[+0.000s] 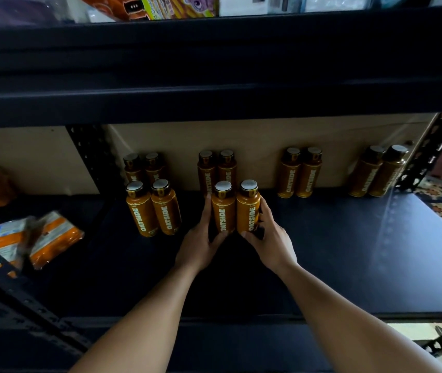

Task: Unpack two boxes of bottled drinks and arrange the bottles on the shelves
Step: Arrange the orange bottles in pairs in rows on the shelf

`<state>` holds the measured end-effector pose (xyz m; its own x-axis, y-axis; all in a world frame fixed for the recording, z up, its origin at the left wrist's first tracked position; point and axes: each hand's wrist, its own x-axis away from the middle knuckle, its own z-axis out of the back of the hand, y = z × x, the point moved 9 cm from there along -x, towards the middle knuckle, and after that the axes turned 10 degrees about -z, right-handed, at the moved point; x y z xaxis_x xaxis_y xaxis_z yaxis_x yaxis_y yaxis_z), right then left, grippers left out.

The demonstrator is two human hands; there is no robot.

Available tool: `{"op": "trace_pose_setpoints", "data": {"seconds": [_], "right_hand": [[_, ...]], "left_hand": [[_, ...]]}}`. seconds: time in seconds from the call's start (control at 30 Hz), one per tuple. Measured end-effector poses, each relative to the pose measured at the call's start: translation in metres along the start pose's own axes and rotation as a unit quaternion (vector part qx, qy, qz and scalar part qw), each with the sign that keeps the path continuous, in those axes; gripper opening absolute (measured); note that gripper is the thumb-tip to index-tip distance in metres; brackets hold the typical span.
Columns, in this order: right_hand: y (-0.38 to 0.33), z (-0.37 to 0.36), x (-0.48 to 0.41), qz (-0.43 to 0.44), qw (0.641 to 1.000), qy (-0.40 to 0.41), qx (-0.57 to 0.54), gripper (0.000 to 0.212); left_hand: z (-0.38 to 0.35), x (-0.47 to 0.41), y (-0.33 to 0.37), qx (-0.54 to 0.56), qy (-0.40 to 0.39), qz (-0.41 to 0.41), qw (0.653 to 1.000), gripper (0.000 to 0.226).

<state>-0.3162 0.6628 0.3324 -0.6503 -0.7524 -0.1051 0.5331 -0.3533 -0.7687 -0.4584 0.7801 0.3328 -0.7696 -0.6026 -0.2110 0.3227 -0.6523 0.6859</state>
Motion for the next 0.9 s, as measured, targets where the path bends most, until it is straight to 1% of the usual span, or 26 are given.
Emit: {"op": "trace_pose_setpoints", "data": {"seconds": [0.4, 0.57, 0.63, 0.7, 0.77, 0.83, 0.9], "right_hand": [[0.001, 0.000, 0.002, -0.011, 1.000, -0.009, -0.022, 0.102], [0.019, -0.001, 0.000, -0.074, 0.993, -0.048, -0.075, 0.118], [0.026, 0.003, 0.007, -0.099, 0.991, -0.048, -0.078, 0.118], [0.030, 0.008, 0.024, -0.113, 0.992, -0.031, -0.056, 0.108], [0.032, 0.017, 0.045, -0.119, 0.993, -0.002, -0.025, 0.091], [0.031, 0.024, 0.071, -0.109, 0.994, 0.023, 0.023, 0.069], [0.030, 0.025, 0.104, -0.095, 0.990, 0.051, 0.089, 0.050]], "left_hand": [[0.003, 0.005, 0.002, 0.010, 0.000, -0.008, 1.000, 0.099], [0.005, 0.012, 0.001, 0.031, -0.010, 0.009, 0.999, 0.113], [0.008, 0.020, -0.001, 0.040, -0.007, 0.018, 0.999, 0.114], [0.008, 0.034, -0.006, 0.048, -0.006, 0.041, 0.998, 0.110], [0.007, 0.053, -0.012, 0.054, 0.002, 0.065, 0.996, 0.098], [0.005, 0.075, -0.013, 0.026, -0.003, 0.049, 0.998, 0.080], [-0.003, 0.098, -0.011, -0.029, -0.033, 0.015, 0.999, 0.065]]}}
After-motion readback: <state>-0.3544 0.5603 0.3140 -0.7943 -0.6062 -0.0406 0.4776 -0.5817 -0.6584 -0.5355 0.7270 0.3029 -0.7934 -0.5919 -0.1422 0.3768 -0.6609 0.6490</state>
